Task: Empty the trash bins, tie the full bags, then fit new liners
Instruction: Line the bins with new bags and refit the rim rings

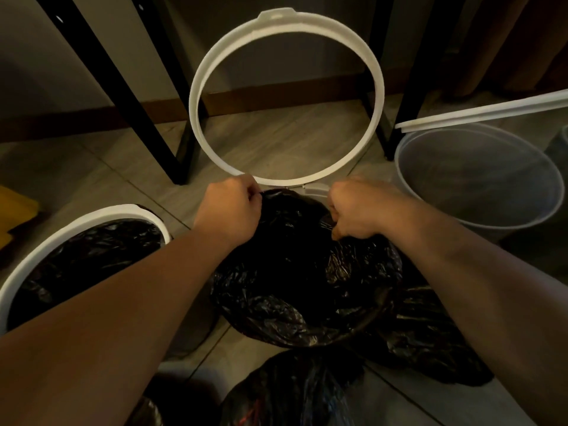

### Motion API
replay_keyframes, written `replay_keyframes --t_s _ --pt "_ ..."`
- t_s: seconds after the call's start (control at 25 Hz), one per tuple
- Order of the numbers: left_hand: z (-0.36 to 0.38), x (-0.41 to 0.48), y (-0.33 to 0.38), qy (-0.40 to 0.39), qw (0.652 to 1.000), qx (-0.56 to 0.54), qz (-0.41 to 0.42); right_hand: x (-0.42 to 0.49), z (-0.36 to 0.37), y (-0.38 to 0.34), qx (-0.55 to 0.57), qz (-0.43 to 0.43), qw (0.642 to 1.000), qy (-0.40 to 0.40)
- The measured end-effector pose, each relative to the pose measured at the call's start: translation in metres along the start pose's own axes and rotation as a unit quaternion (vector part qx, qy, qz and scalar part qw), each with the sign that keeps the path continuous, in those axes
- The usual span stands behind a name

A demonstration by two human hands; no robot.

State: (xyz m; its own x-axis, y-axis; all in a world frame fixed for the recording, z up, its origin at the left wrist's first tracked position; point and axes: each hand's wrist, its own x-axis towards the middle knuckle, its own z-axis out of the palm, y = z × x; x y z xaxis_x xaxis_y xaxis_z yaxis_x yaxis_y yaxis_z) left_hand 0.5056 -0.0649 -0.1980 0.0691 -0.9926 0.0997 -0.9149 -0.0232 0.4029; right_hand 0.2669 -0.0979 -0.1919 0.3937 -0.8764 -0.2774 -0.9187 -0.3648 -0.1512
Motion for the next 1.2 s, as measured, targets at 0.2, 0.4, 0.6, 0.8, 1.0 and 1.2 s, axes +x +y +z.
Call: replay_keyframes --t_s 0.2,0.4,0.6,0.8,1.0,1.2 --pt "-0.008 0.005 -0.009 0.003 0.999 -0.033 0.021 -0.008 0.002 0.008 -0.018 -0.013 0.999 0.045" --pt "-0.009 0.009 -0.019 -0.039 0.999 0.017 0.027 -0.005 0.011 0.023 0.246 0.044 0.955 0.159" --pt "-0.008 0.018 -0.014 -0.127 0.991 0.031 0.023 0.01 0.01 0.028 0.299 0.039 0.936 0.183" --pt "-0.006 0.025 -0.009 -0.2 0.979 -0.036 -0.017 0.027 0.017 0.027 0.334 0.026 0.925 0.179" --pt "0.0 0.031 -0.012 -0.221 0.958 -0.15 -0.105 0.024 0.023 0.039 0.444 0.018 0.88 0.166" --pt "-0.001 0.033 0.0 -0.217 0.941 -0.215 -0.147 0.027 0.024 0.039 0.478 0.052 0.863 0.155"
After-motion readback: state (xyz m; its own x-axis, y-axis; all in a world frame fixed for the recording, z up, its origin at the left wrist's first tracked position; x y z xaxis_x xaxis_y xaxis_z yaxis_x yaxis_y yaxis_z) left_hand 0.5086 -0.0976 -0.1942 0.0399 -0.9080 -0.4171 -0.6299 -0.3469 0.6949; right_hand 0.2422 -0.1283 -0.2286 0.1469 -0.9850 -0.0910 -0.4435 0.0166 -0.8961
